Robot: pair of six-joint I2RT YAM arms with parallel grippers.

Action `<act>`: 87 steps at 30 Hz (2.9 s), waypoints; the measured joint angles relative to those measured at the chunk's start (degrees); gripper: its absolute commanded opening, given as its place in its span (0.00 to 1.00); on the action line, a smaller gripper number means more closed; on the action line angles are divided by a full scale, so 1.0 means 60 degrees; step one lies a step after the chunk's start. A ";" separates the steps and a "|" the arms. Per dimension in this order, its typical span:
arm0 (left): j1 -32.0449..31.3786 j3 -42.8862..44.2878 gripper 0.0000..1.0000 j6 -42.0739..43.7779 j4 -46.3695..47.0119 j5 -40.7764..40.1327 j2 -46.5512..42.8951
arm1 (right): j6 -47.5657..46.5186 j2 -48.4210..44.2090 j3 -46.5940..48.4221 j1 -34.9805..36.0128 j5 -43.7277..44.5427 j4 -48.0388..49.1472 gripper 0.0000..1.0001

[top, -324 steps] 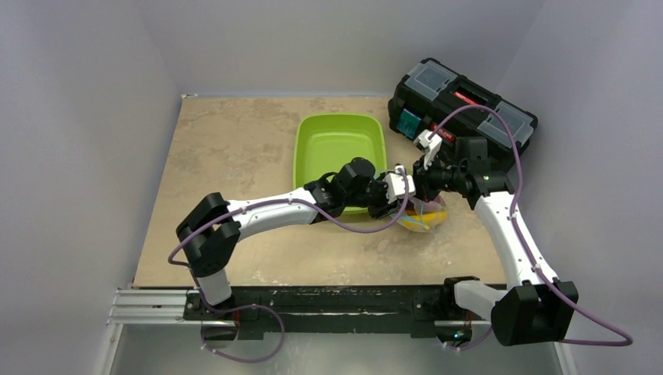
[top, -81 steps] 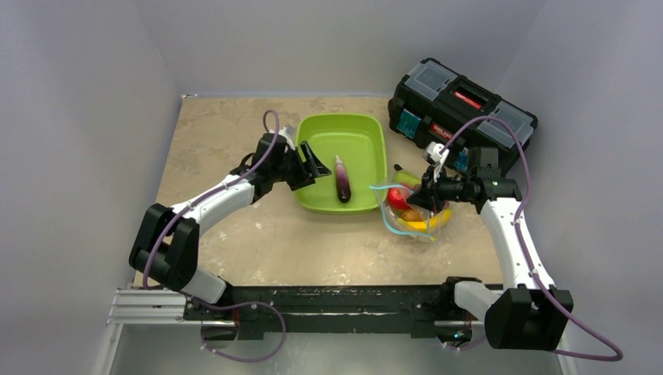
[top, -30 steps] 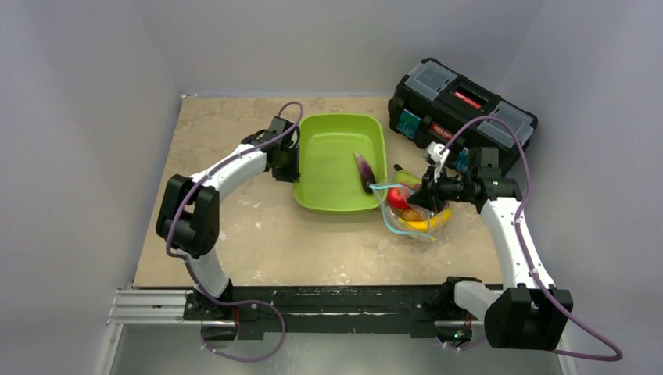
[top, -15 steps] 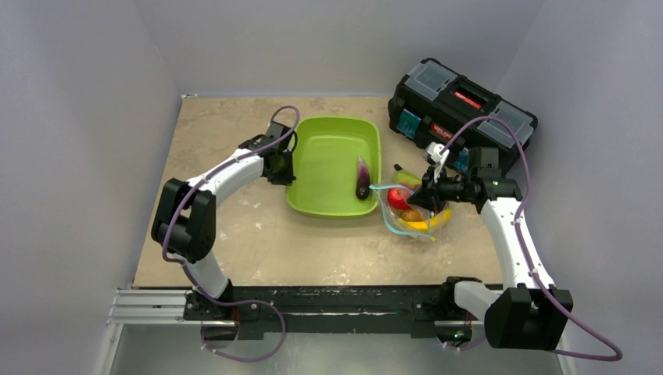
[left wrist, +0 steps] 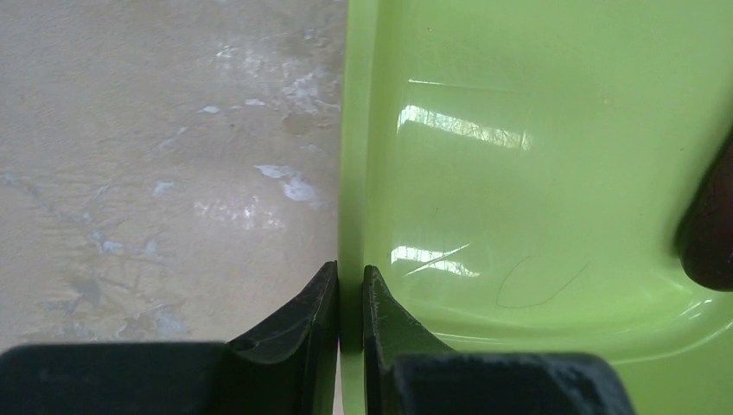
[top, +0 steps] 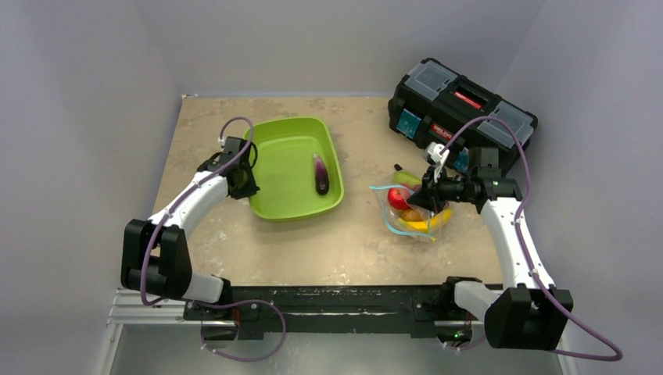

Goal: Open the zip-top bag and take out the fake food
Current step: Adjust the bin at the center of the board, then pick up the fake fruit from the zipper food storage bag.

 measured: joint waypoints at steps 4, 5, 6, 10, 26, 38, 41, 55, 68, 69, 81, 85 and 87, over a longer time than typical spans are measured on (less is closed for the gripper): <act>0.0521 -0.0331 0.34 -0.0062 -0.0004 0.0047 -0.0229 | -0.0022 0.0000 0.0000 0.0000 0.0000 -0.0004 0.00; 0.0616 -0.0386 0.39 -0.0069 0.0004 0.0066 -0.0255 | -0.0044 0.0000 0.0000 0.0000 0.0000 -0.0011 0.00; 0.0699 -0.0426 0.44 -0.0080 0.0015 0.0091 -0.0277 | -0.0069 0.0000 0.0000 0.0000 0.0000 -0.0026 0.00; 0.0867 -0.0539 0.57 -0.0248 -0.0007 0.0182 -0.0539 | -0.0142 0.0000 0.0000 0.0000 0.0000 -0.0087 0.00; 0.0572 -0.0994 0.75 -0.0557 0.0900 0.4189 -0.4160 | -0.0401 0.0000 0.0000 0.0000 0.0000 -0.0284 0.00; -0.3690 -0.0991 0.73 -0.0940 0.4892 0.5439 -0.3759 | -0.0382 0.0313 0.0178 0.0055 0.0007 -0.0364 0.00; -0.4656 -0.0918 0.72 -0.0590 0.5767 0.5344 -0.3180 | -0.0288 0.0441 0.0408 0.0226 0.0044 -0.0401 0.00; -0.6925 0.0255 0.61 0.1716 0.7726 0.4051 -0.0583 | 0.0375 0.0882 0.1107 0.1100 0.0113 -0.0346 0.00; -0.7060 0.0368 0.61 0.2262 0.7923 0.3453 0.0525 | 0.0670 0.1271 0.1734 0.1559 0.0047 -0.0291 0.00; -0.7060 0.0372 0.62 0.2299 0.7927 0.3330 0.0648 | 0.0681 0.1326 0.1738 0.1596 0.0044 -0.0273 0.00; -0.7060 0.0372 0.66 0.2685 0.7912 0.2251 0.1800 | 0.0160 0.1566 0.1949 0.1719 -0.0113 -0.0699 0.46; -0.7056 0.0382 0.67 0.2787 0.7919 0.1993 0.1931 | -0.0579 0.1566 0.2302 0.1676 -0.0597 -0.1337 0.50; -0.7038 0.0386 0.68 0.2787 0.7930 0.1920 0.1974 | -0.0863 0.1566 0.2459 0.1574 -0.0801 -0.1596 0.48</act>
